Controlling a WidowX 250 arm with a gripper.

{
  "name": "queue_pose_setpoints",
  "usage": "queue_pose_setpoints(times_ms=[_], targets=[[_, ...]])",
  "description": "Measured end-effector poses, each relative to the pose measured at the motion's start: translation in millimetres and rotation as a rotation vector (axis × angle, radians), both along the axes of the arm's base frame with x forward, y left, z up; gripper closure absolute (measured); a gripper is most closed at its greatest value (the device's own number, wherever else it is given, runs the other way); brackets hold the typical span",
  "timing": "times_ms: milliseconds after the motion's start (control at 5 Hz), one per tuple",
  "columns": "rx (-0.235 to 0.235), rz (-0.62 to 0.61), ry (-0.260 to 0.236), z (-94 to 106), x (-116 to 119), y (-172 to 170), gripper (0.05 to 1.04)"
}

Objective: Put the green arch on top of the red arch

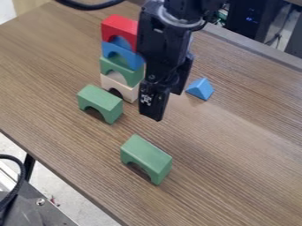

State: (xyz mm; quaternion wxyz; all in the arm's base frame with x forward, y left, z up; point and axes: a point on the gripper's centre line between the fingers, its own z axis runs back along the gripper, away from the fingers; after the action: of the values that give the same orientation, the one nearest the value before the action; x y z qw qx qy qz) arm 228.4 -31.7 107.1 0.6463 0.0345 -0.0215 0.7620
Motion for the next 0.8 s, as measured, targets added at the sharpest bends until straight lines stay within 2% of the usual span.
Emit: queue_pose_setpoints(times_ms=[200,400,600,800], targets=[[0.005,0.002,0.027,-6.2,-4.0,0.8,0.083],[0.056,-0.023,0.018,-22.3,-5.1,-11.4,0.083],[0.082,-0.036,0.017,-29.2,-9.6,-15.2,0.083],[0.096,-0.055,0.039,-40.7,-20.8,-16.9,0.083]])
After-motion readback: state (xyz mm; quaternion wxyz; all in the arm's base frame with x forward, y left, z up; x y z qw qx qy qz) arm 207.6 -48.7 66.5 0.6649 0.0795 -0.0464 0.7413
